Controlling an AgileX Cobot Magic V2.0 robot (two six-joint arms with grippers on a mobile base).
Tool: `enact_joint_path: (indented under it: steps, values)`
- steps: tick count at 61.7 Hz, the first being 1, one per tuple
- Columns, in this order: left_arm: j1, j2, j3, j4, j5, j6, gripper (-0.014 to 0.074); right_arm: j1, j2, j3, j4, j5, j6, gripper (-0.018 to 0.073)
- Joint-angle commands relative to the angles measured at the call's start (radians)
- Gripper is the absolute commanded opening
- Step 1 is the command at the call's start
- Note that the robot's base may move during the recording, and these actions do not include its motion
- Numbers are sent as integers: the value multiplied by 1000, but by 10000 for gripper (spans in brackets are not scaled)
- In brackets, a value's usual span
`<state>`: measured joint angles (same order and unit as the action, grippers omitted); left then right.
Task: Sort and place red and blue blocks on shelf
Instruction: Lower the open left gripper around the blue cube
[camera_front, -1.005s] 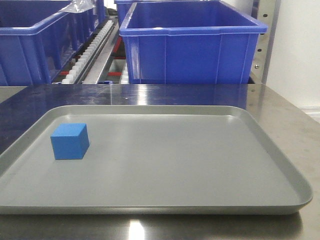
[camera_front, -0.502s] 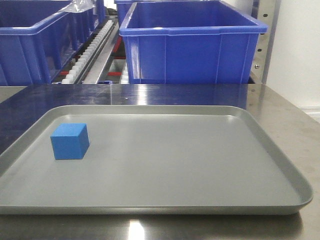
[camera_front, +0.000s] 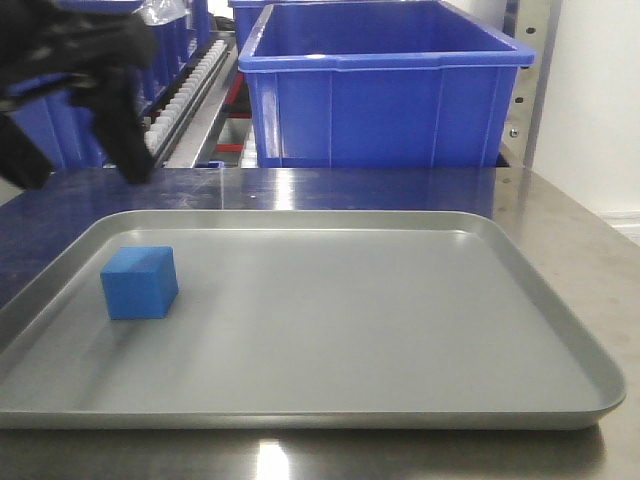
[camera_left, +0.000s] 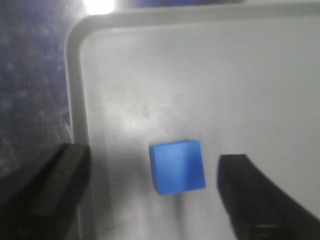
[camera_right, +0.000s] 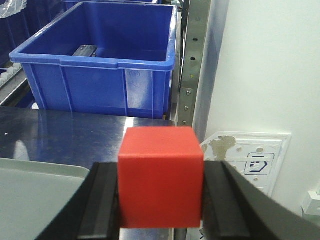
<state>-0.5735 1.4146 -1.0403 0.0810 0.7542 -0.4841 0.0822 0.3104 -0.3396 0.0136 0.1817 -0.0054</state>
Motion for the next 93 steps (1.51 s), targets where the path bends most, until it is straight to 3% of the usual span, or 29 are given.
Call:
enact_joint_path:
  steps: [1,13,22,44,93]
  values:
    - [-26,33,-101,18,73,-69,671,-6,3,-28,-6,-87,-6,121]
    - [-46,148,-274,-9,295,-147,671,-6,3,-28,-6,-87,-6,121]
    - [-46,212,-354,6,378,-165,671,-6,3,-28,-6,-87,-6,121]
    - [-91,282,-363,13,389,-170,671,-6,3,-28,-6,-87,-6,121]
    - [-66,285,-284,7,300,-170,671,-6,3,-28,-6,-87,-6,121]
